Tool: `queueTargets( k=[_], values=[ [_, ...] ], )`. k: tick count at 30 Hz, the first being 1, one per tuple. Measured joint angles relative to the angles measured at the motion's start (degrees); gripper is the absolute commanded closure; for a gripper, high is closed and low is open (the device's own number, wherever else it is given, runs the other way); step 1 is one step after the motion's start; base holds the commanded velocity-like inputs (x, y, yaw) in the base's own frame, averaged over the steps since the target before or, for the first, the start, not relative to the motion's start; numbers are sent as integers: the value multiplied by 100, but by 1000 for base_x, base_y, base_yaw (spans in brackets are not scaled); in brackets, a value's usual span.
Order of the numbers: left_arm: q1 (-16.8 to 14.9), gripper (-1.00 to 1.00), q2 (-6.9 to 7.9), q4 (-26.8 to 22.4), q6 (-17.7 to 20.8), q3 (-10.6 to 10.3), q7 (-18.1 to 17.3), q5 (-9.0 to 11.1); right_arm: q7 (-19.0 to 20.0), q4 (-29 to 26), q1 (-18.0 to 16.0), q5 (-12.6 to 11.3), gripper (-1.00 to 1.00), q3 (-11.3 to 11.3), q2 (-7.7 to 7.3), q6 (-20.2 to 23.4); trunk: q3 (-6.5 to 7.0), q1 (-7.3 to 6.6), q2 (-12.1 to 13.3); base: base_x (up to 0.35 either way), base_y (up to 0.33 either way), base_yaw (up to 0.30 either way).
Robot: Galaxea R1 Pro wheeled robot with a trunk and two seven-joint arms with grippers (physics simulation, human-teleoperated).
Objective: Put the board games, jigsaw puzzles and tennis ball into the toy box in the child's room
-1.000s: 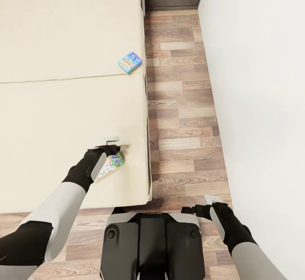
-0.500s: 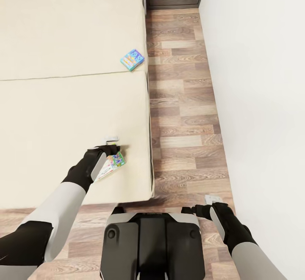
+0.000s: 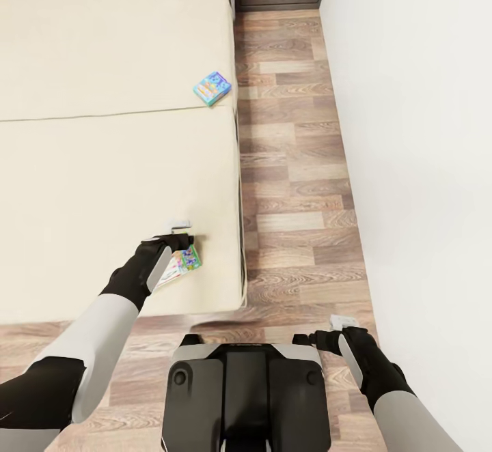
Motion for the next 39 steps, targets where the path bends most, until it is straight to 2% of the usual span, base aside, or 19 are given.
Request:
queueTargets(
  k=[10, 20, 39],
  values=[
    [0, -100, 0, 0, -7, -3, 0, 0, -11, 0, 0, 28, -100, 16, 4, -11, 0, 1, 0, -92, -4, 0],
    [1, -100, 9, 0, -8, 4, 0, -5, -16, 0, 0, 37, -100, 24, 0, -213, 0, -1, 0, -46, 0, 0],
    [0, -100, 12, 0, -8, -5, 0, -7, -16, 9, 0, 38, -100, 25, 0, -233, 0, 1, 0, -37, -10, 0]
  ],
)
